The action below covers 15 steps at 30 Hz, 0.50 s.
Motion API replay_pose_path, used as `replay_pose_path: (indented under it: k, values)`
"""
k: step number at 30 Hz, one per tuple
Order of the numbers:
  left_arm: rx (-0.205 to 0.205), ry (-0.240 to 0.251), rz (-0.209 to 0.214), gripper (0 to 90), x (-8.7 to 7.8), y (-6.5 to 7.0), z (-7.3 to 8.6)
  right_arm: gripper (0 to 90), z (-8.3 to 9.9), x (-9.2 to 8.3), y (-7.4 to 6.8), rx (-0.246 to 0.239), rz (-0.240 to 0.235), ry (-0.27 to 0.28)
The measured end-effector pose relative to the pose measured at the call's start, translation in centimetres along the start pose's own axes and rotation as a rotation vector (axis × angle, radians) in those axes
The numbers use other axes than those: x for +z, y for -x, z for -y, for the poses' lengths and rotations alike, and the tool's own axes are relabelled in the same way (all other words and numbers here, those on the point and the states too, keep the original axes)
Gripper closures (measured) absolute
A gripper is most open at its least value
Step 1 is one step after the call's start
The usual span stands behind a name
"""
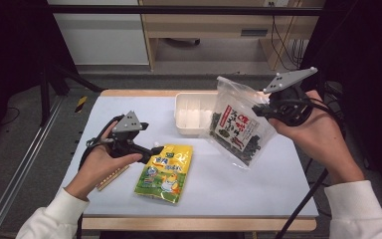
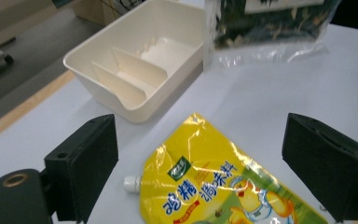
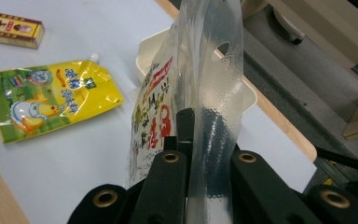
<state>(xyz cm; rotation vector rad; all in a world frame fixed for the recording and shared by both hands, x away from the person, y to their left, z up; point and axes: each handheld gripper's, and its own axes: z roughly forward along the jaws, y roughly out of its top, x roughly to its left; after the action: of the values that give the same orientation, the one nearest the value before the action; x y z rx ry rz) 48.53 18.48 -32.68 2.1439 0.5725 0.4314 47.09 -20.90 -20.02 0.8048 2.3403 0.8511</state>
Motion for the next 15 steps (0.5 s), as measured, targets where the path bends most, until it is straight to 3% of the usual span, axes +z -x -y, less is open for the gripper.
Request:
replay_pose_path:
  k: [3,7,15]
  values:
    - [0.012,-0.024,-0.028,9.8,0.4,0.0,0.6,87.6,-0.2,-0.4,0.6,0.005,0.014,0.013]
    - [-0.009,-0.019,-0.054,9.2,0.4,-0.1,2.0,87.7,-0.7,-0.9,1.3,0.013,0.031,0.025]
    - [-0.041,-0.004,-0.058,8.4,0.8,0.2,5.1,87.7,-1.9,-0.3,3.3,0.021,0.031,0.04]
